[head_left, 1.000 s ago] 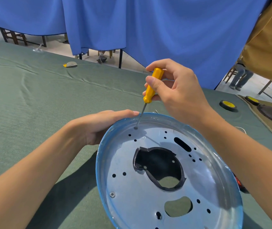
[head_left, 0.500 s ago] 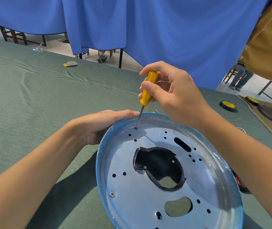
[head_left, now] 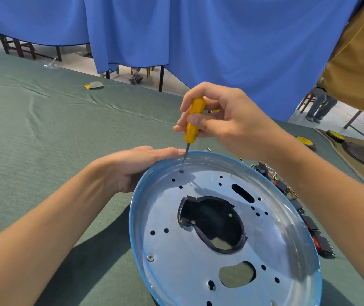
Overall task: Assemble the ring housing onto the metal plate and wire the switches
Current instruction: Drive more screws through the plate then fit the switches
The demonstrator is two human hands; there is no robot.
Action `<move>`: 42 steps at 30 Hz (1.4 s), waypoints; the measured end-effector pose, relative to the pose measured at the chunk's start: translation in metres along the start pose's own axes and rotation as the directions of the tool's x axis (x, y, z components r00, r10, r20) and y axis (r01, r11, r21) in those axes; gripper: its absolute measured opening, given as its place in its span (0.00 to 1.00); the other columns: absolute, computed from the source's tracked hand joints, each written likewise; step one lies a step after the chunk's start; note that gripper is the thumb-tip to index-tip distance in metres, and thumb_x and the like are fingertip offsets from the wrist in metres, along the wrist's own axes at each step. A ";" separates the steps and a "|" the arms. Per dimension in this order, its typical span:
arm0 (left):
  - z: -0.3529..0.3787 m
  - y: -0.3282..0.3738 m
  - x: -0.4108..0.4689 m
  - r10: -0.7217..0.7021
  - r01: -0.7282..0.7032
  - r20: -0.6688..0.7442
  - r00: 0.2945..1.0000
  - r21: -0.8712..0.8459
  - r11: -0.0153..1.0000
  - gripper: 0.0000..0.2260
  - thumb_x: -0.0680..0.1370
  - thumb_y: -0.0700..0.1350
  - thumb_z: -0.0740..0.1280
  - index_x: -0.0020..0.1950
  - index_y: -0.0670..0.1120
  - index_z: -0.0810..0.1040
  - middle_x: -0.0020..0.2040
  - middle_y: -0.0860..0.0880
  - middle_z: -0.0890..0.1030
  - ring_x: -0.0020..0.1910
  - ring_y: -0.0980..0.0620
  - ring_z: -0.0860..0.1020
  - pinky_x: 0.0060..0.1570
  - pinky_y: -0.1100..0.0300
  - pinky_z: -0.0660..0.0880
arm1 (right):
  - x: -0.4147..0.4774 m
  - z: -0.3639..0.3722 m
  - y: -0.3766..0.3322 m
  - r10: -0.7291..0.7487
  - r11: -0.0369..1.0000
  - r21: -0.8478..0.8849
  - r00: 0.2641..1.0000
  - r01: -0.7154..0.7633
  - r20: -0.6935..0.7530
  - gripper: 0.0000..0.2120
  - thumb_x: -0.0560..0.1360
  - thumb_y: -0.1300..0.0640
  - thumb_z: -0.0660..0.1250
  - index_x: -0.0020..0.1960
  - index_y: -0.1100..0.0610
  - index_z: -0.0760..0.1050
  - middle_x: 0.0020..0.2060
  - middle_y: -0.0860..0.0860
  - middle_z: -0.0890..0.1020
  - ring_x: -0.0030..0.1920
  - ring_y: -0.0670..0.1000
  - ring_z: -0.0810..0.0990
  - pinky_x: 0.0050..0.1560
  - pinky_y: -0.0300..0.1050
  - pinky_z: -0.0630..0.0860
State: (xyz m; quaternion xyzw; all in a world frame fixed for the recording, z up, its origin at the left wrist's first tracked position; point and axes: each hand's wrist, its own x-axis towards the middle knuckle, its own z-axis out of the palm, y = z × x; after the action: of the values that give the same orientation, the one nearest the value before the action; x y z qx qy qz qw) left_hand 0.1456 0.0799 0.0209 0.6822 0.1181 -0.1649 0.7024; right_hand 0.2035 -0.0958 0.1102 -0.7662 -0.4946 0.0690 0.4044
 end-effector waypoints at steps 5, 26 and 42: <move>0.002 0.001 0.000 0.006 -0.006 0.005 1.000 0.009 1.000 0.20 0.65 0.58 0.74 0.38 0.40 0.86 0.37 0.41 0.85 0.26 0.49 0.81 0.23 0.62 0.74 | 0.005 0.007 -0.002 -0.013 0.982 -0.188 0.986 -0.019 -0.164 0.04 0.76 0.59 0.69 0.47 0.59 0.75 0.38 0.54 0.83 0.39 0.48 0.86 0.52 0.52 0.81; 0.005 0.007 -0.006 0.155 -0.042 -0.225 0.962 0.440 0.897 0.19 0.77 0.59 0.67 0.50 0.42 0.81 0.43 0.46 0.83 0.39 0.48 0.78 0.41 0.56 0.72 | 0.017 0.015 -0.008 -0.069 0.891 -0.453 0.985 -0.012 -0.161 0.12 0.76 0.46 0.68 0.44 0.53 0.71 0.36 0.55 0.80 0.37 0.53 0.80 0.40 0.55 0.79; 0.007 0.007 -0.009 0.605 -0.437 -0.074 0.793 0.623 0.649 0.10 0.67 0.58 0.75 0.44 0.55 0.87 0.45 0.51 0.86 0.50 0.43 0.82 0.57 0.41 0.76 | 0.018 0.008 -0.008 -0.065 0.875 -0.483 0.993 0.011 -0.096 0.14 0.74 0.48 0.71 0.44 0.59 0.76 0.35 0.54 0.81 0.39 0.56 0.81 0.43 0.56 0.77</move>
State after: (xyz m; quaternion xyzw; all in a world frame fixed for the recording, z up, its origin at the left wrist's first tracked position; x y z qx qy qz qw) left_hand 0.1399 0.0737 0.0312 0.8816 -0.0443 0.1151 0.4557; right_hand 0.2030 -0.0749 0.1161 -0.8354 -0.4884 -0.1063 0.2286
